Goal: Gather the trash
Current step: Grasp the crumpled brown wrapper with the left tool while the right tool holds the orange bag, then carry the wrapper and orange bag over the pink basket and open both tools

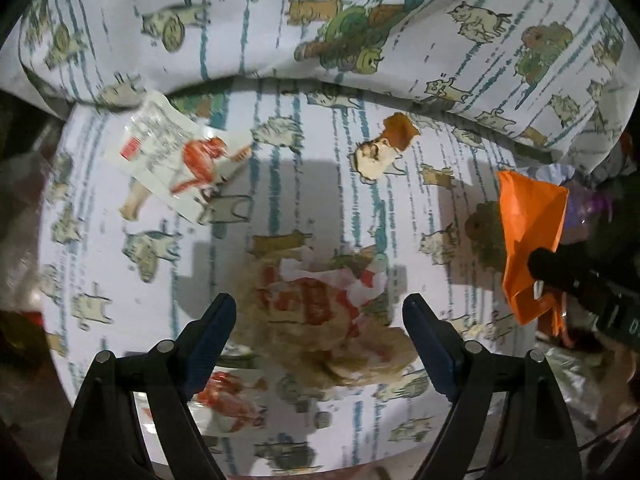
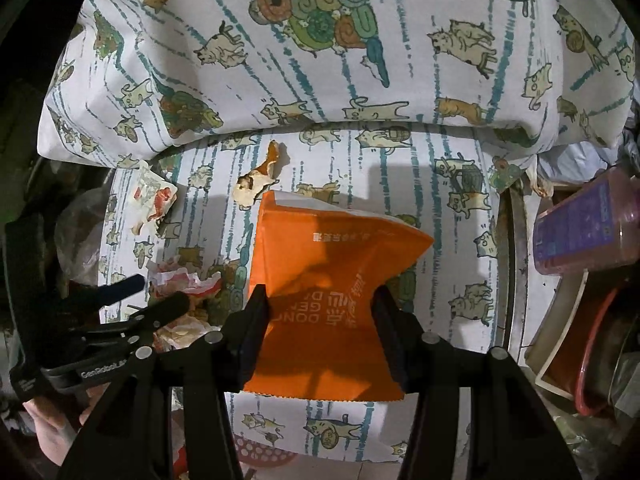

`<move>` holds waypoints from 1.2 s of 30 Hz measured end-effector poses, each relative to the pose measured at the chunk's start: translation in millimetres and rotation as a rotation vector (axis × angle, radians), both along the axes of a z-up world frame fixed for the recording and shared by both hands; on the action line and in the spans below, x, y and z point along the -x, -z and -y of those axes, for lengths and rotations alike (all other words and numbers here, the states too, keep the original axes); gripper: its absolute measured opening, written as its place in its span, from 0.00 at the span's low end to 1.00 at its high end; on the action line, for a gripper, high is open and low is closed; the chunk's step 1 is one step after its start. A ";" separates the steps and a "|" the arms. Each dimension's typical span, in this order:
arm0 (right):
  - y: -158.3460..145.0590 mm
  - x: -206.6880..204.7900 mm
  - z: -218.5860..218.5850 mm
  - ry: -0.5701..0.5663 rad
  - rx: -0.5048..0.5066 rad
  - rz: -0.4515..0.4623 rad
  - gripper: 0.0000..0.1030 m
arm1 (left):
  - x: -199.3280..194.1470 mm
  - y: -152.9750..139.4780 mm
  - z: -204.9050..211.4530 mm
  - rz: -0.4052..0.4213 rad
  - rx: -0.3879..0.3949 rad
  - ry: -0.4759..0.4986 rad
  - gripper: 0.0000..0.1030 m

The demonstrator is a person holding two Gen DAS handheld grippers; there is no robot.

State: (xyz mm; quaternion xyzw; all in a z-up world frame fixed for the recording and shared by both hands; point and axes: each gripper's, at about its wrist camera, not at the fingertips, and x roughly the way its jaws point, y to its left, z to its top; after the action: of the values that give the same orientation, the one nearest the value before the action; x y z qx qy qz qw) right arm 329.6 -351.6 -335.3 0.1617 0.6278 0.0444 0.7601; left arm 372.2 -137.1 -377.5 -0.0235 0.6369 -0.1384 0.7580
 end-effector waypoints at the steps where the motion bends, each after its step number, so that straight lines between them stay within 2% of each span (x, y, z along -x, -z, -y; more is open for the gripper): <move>1: -0.9 0.1 -0.6 -0.001 -0.003 0.001 0.50 | -0.2 0.9 -0.1 -0.008 0.009 -0.007 0.82; 4: -3.0 0.8 -3.2 -0.006 -0.010 0.005 0.50 | 0.0 1.8 1.5 -0.006 -0.007 -0.013 0.66; 6: -4.4 1.5 -5.2 -0.012 -0.011 0.006 0.50 | 0.8 2.3 3.1 -0.006 -0.028 -0.009 0.43; 8: -5.0 2.2 -6.2 -0.016 -0.010 0.008 0.50 | 0.2 3.3 -0.1 -0.018 -0.019 -0.035 0.36; 9: -5.2 2.3 -6.4 -0.015 -0.010 0.008 0.50 | 0.5 1.2 -2.8 -0.015 -0.007 -0.051 0.30; 11: -6.4 2.2 -6.6 -0.016 -0.011 0.010 0.50 | 1.6 -5.0 -7.2 0.001 -0.004 -0.052 0.24; 16: -14.5 2.6 -8.2 -0.010 -0.030 0.039 0.50 | 4.6 -39.2 -25.7 0.119 0.040 -0.067 0.21; 18: -22.7 3.0 -11.7 -0.026 -0.064 0.089 0.50 | 6.0 -53.7 -34.1 0.167 0.069 -0.078 0.21; 26: -52.3 9.8 -37.8 -0.085 -0.071 0.220 0.50 | 26.6 -110.1 -66.8 0.388 0.105 -0.099 0.21; 30: -55.7 11.8 -49.3 -0.106 -0.071 0.235 0.50 | 38.8 -126.7 -82.0 0.503 0.011 -0.163 0.21; 35: -57.0 11.9 -56.4 -0.120 -0.070 0.237 0.50 | 45.3 -134.9 -100.0 0.547 -0.030 -0.177 0.21; 36: -58.3 11.8 -57.6 -0.122 -0.069 0.242 0.50 | 50.8 -140.0 -101.6 0.558 -0.061 -0.177 0.21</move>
State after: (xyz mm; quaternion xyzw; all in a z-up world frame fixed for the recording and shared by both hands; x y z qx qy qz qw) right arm 317.8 -294.0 -276.9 0.1429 0.5384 0.1312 0.8201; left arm 321.4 -35.5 -237.5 -0.0174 0.4030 -0.0536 0.9134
